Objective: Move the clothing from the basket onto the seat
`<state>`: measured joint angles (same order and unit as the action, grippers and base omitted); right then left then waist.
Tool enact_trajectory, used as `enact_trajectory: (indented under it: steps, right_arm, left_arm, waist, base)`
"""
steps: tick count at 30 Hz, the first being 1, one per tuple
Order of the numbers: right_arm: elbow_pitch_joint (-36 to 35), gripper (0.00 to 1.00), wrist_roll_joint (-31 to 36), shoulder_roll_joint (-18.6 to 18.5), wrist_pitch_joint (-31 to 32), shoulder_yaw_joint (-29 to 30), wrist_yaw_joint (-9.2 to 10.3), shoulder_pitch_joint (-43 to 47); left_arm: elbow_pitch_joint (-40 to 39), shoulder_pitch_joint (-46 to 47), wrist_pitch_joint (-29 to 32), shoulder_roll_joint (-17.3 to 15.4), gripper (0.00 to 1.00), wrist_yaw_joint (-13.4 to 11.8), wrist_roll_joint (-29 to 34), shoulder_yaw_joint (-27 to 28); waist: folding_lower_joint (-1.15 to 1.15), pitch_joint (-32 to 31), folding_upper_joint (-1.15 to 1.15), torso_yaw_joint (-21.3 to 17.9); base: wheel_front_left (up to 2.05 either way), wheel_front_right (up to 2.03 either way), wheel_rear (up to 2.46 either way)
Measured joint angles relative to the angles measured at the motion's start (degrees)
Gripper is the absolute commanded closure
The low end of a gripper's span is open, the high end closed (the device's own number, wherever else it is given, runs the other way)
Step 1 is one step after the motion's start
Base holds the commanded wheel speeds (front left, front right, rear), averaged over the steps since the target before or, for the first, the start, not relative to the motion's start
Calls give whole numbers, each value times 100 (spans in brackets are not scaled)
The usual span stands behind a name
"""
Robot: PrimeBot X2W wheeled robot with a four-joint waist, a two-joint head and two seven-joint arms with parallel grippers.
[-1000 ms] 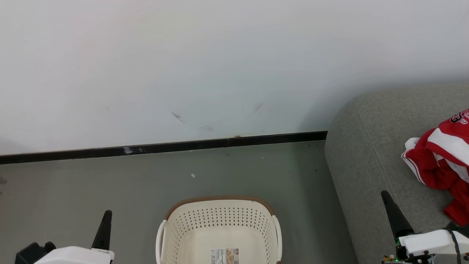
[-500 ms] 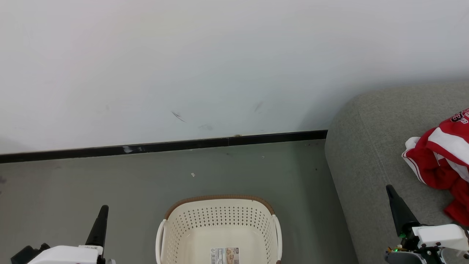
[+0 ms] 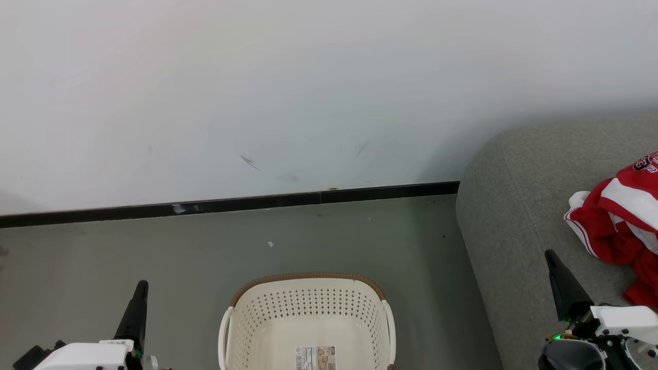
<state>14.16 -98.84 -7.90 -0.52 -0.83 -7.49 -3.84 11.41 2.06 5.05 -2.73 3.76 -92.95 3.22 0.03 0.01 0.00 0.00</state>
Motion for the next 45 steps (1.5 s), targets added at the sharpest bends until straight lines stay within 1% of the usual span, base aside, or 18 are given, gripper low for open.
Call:
enact_trajectory:
  steps: [45]
  right_arm:
    - [83,100,-1,-2,0,-1,0,-4]
  left_arm:
    - [98,93,0,5,100,68,-23,11]
  waist:
    - [-1,-3,0,-1]
  base:
    - [0,0,0]
